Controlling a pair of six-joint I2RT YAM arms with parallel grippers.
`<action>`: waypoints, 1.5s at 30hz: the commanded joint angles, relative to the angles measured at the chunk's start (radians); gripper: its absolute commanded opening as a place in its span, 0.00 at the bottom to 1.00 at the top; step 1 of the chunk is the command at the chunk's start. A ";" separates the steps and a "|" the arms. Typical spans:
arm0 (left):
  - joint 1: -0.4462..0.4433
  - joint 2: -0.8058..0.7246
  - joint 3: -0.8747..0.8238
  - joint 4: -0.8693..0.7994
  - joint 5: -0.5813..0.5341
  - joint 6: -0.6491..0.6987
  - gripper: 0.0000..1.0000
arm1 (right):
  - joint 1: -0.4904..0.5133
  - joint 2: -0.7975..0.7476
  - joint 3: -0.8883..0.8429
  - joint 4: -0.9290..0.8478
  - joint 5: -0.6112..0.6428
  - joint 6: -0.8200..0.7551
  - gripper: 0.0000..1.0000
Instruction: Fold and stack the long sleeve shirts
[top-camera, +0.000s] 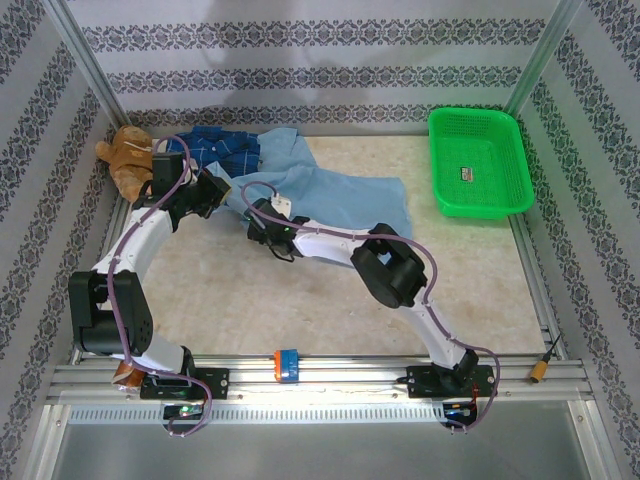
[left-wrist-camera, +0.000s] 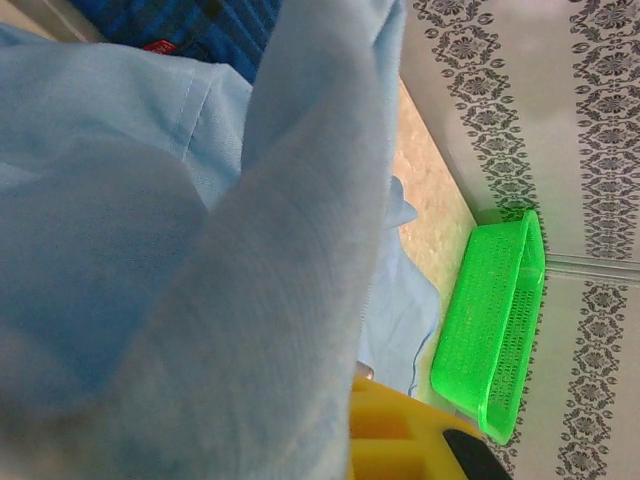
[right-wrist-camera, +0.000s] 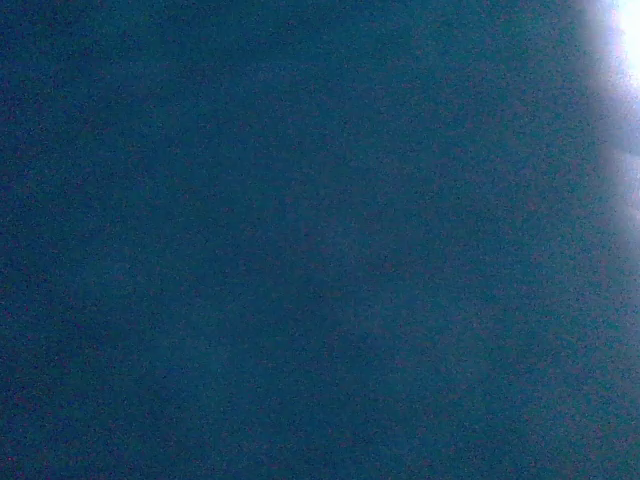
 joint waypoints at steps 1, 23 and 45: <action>-0.012 0.000 -0.017 0.033 0.022 0.028 0.07 | -0.007 0.039 0.065 -0.151 0.036 0.042 0.48; 0.020 0.050 0.050 0.062 0.089 0.023 0.07 | -0.013 -0.221 -0.205 -0.079 0.035 -0.131 0.11; -0.007 0.039 0.047 0.213 0.195 -0.135 0.06 | 0.106 -0.358 -0.286 0.001 -0.221 -0.285 0.51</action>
